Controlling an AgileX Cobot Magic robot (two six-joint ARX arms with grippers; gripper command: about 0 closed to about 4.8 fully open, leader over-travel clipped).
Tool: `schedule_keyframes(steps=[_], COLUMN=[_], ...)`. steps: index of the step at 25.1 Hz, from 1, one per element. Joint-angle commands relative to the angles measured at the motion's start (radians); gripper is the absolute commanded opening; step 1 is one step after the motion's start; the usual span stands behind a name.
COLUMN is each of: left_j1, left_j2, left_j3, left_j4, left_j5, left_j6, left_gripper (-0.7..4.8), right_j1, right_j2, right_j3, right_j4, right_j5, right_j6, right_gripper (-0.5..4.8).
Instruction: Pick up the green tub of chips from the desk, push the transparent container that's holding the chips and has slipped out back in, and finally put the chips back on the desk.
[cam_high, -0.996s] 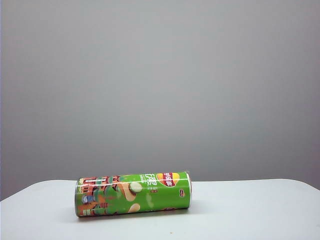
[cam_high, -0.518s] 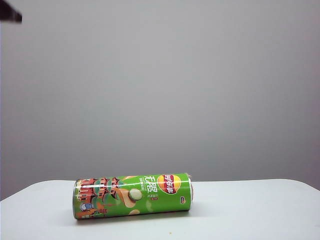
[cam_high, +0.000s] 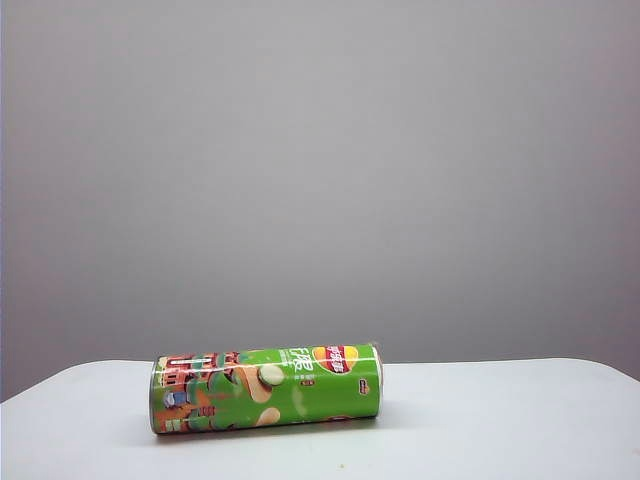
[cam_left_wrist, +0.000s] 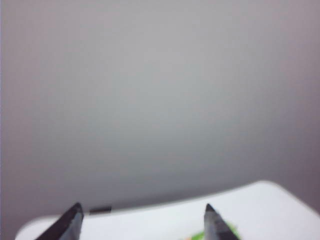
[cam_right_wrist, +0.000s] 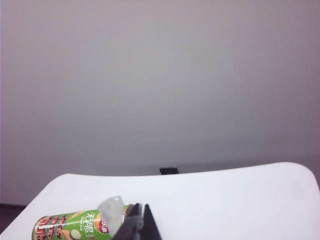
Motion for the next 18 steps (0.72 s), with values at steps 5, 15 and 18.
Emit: schedule_keyframes(steps=[5,15,18], left_j1=[0.002,0.215,0.309], left_j2=[0.008,0.008,0.008], left_j3=[-0.138,-0.224,-0.224], left_j4=[0.132,0.157,0.122], left_j5=[0.003,0.149,0.169], left_j6=[-0.045,-0.054,-0.054], left_gripper=[3.15,2.67,2.00], right_j1=[0.000,0.000,0.001], right_j2=[-0.001,-0.001,-0.001], right_j3=[-0.106,-0.167,-0.175], right_j4=[0.070,0.085,0.084], right_j5=[0.000,0.103,0.143], right_j6=[0.003,-0.031,-0.040], right_gripper=[-0.09,-0.09,-0.09])
